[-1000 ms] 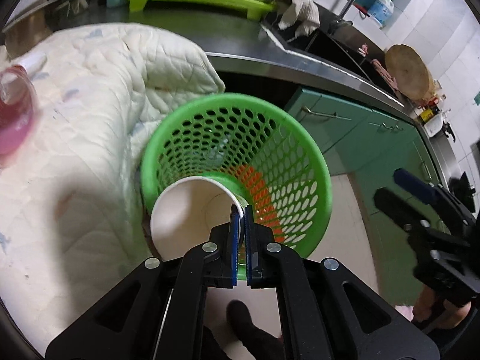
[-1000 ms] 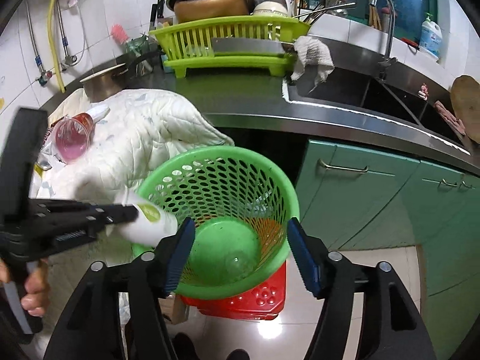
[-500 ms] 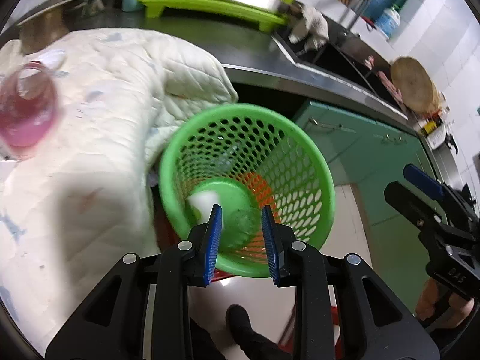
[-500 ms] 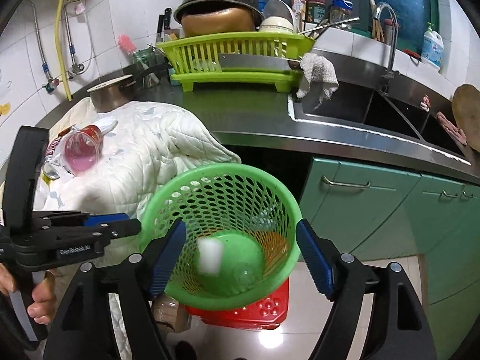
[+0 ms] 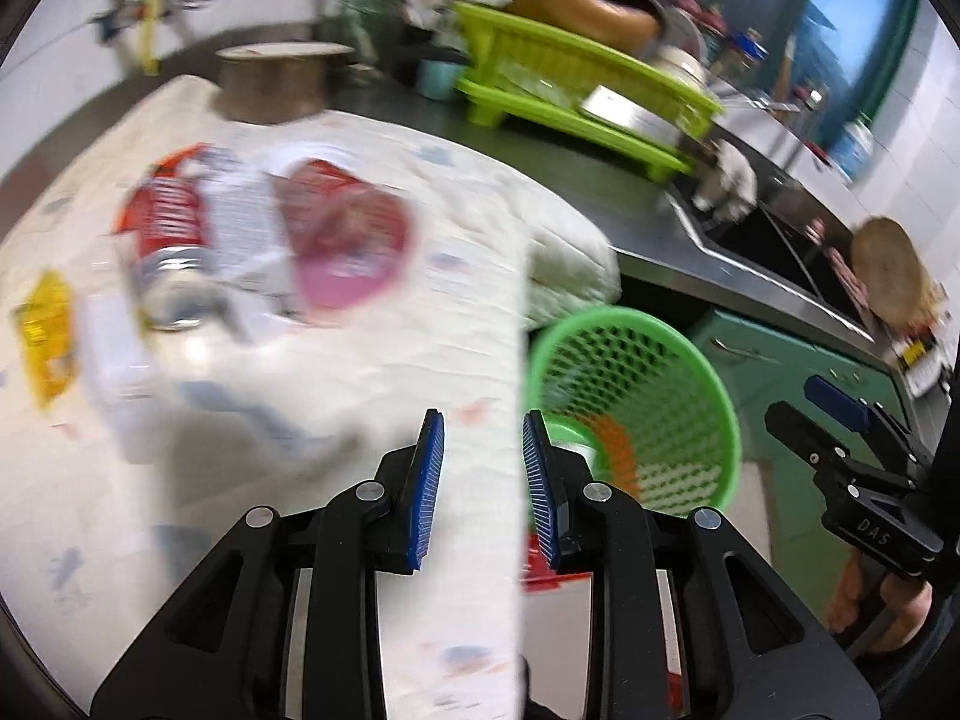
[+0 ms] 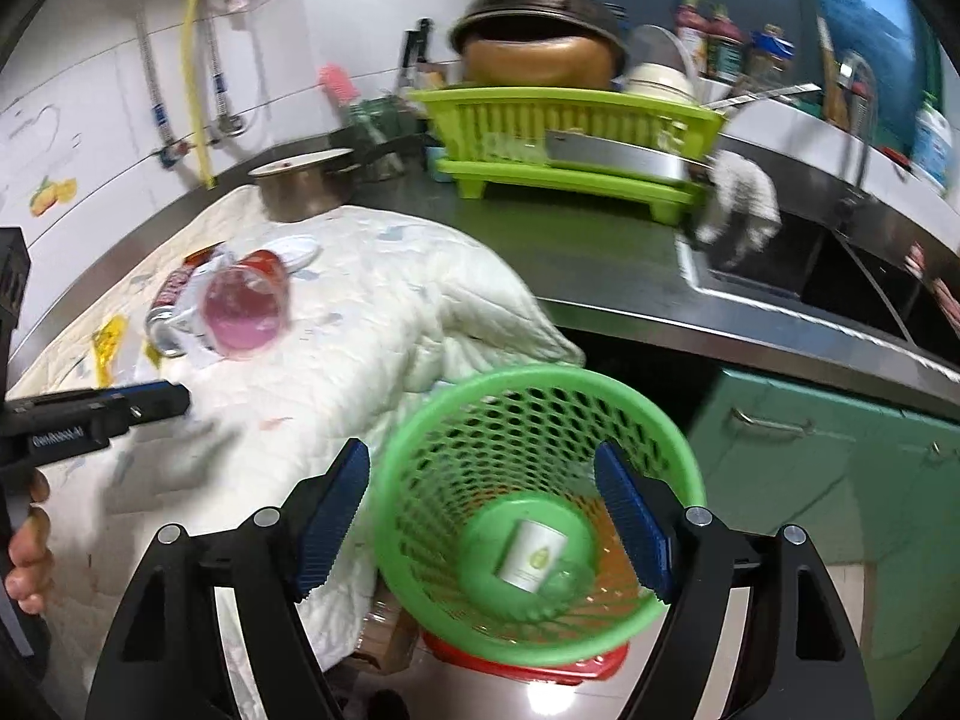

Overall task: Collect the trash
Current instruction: 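Return to the mat and grasp the yellow snack wrapper with the left gripper, then grasp the red-printed plastic cup with the right gripper, then drop the wrapper from the left gripper into the wastebasket while the right gripper drops the red cup, then return to the mat and grasp the white milk carton with the right gripper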

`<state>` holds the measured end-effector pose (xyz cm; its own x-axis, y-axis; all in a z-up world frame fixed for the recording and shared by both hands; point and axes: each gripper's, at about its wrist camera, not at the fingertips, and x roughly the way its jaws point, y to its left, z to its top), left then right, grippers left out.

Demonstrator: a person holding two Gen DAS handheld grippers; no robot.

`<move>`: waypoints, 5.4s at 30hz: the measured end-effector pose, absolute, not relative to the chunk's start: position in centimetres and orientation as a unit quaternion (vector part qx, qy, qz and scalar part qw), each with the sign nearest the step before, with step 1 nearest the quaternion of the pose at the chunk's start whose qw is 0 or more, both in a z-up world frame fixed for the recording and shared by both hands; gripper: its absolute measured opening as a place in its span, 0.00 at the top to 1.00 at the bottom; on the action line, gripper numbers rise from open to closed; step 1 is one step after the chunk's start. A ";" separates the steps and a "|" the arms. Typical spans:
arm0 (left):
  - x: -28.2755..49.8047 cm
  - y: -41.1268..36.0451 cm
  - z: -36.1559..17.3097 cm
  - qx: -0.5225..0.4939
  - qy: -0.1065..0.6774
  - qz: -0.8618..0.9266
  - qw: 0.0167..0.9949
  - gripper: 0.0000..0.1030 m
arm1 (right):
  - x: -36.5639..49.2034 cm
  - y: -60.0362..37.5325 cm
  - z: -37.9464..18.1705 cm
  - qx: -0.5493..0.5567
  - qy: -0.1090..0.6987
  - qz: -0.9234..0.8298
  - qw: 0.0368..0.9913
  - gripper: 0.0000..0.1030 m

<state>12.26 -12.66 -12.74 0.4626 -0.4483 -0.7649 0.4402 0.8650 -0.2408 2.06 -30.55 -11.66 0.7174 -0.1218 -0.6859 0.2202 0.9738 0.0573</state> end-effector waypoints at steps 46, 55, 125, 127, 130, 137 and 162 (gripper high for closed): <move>26.8 11.3 -16.8 -0.119 0.459 -0.060 0.878 0.48 | 17.9 -20.2 -13.6 -0.014 0.382 0.052 0.923 0.28; 27.1 11.8 -17.6 -0.130 0.461 -0.070 0.875 0.82 | 20.1 -20.4 -14.4 -0.029 0.378 0.057 0.924 0.28; 13.6 -22.2 -12.2 -0.002 0.457 -0.372 0.808 0.91 | 0.6 -37.9 -18.7 0.081 0.424 -0.164 0.887 0.60; 13.5 -23.4 -13.1 0.001 0.471 -0.377 0.798 0.91 | -0.3 -38.2 -18.0 0.086 0.415 -0.171 0.890 0.55; 13.4 -24.7 -14.5 0.004 0.488 -0.380 0.785 0.90 | -1.4 -38.6 -17.0 0.093 0.403 -0.180 0.893 0.46; 12.8 -27.4 -16.2 0.017 0.511 -0.389 0.766 0.82 | -3.4 -39.0 -15.4 0.098 0.382 -0.196 0.898 0.39; 12.8 -20.6 -12.4 -0.023 0.480 -0.337 0.810 0.52 | -2.1 -36.4 -12.5 0.081 0.349 -0.161 0.919 0.28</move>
<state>12.81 -20.63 -12.39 0.3128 -0.5670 -0.7620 0.5232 0.7724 -0.3600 -2.11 -36.41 -12.53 0.7039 -0.2398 -0.6686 0.3533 0.9348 0.0367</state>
